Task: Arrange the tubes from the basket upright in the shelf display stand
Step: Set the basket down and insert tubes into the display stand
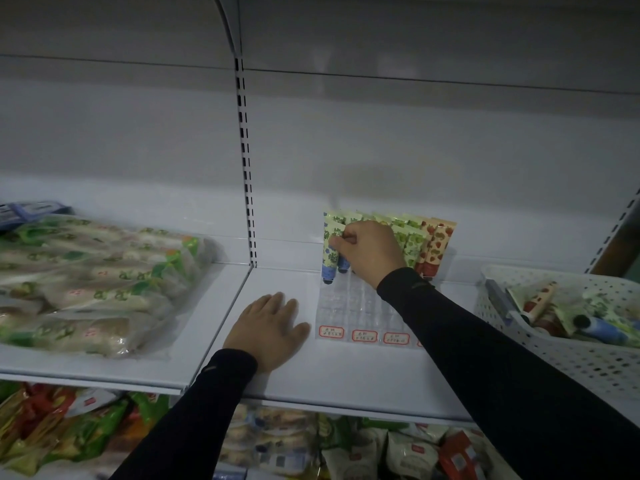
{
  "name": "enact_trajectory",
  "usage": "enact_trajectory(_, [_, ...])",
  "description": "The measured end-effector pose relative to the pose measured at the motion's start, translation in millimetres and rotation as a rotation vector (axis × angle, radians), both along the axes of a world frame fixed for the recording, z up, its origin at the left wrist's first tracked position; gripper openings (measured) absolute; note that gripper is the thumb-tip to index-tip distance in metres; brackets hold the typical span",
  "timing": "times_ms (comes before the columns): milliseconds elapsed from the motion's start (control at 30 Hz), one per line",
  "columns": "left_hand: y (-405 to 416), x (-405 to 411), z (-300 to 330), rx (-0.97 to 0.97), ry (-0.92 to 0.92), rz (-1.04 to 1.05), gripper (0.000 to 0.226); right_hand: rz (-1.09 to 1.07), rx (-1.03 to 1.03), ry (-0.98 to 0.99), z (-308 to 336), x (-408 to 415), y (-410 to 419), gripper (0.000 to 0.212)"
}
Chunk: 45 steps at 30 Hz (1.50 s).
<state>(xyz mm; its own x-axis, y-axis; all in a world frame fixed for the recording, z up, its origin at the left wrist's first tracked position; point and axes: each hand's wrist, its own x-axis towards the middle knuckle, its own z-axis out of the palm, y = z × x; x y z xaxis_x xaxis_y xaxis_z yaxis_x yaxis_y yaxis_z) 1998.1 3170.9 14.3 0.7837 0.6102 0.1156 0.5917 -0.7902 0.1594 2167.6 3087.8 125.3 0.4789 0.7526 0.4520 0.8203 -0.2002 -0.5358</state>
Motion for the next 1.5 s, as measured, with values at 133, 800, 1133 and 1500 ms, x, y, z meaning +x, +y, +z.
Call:
enact_trajectory(133, [1.3,-0.7,-2.2,0.009,-0.017,0.01,0.085,-0.004,0.007,-0.01,-1.8,-0.5,-0.8,0.037])
enact_trajectory(800, [-2.9,-1.2,2.7,-0.004,-0.035,0.03,0.092,0.008,0.06,0.064,-6.1,-0.4,-5.1,0.037])
enact_trajectory(1133, [-6.6,-3.3,11.7,-0.076,-0.067,0.052,0.092,0.035,0.09,0.032,6.1,-3.8,-37.2,0.026])
enact_trajectory(1500, [-57.6,6.1,71.5,-0.033,-0.513,-0.016,0.042,-0.046,0.108,-0.173,24.7,38.3,-157.3,0.025])
